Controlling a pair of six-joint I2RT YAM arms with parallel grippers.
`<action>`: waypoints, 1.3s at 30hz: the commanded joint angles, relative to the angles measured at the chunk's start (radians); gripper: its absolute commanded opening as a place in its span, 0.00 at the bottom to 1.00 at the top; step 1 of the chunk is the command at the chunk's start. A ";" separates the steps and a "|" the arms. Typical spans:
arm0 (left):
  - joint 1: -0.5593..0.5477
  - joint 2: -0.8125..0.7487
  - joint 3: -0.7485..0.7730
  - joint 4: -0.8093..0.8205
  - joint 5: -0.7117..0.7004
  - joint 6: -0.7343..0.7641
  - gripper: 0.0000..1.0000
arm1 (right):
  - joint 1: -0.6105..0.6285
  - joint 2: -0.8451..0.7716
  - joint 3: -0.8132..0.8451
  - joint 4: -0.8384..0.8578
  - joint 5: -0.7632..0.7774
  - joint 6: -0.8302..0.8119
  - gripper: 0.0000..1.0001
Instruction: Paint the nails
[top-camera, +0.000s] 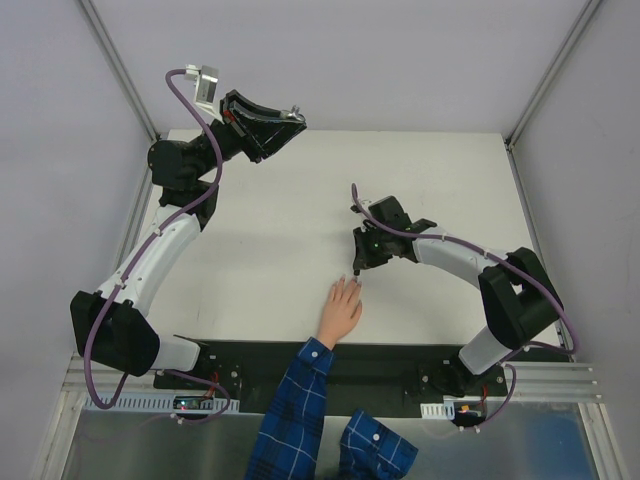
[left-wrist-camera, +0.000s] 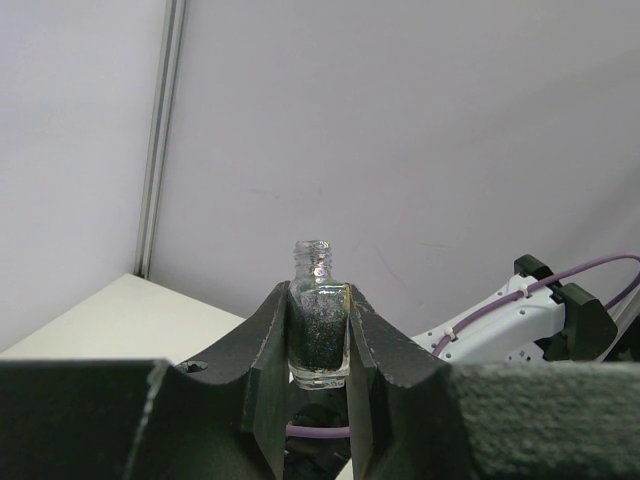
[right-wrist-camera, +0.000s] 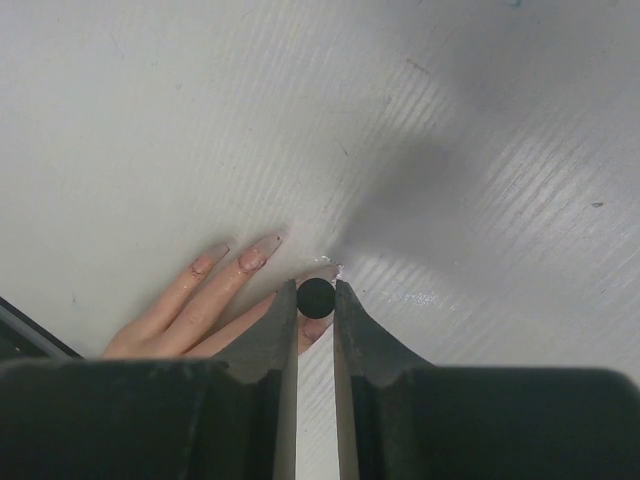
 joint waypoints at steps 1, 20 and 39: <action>0.014 -0.032 0.020 0.054 0.012 0.023 0.00 | 0.008 -0.005 0.039 -0.002 -0.018 -0.011 0.01; 0.014 -0.024 0.024 0.054 0.010 0.019 0.00 | 0.011 0.035 0.063 0.008 -0.060 -0.008 0.00; 0.014 -0.039 0.017 0.051 0.012 0.022 0.00 | -0.026 0.047 0.049 0.012 -0.037 0.030 0.00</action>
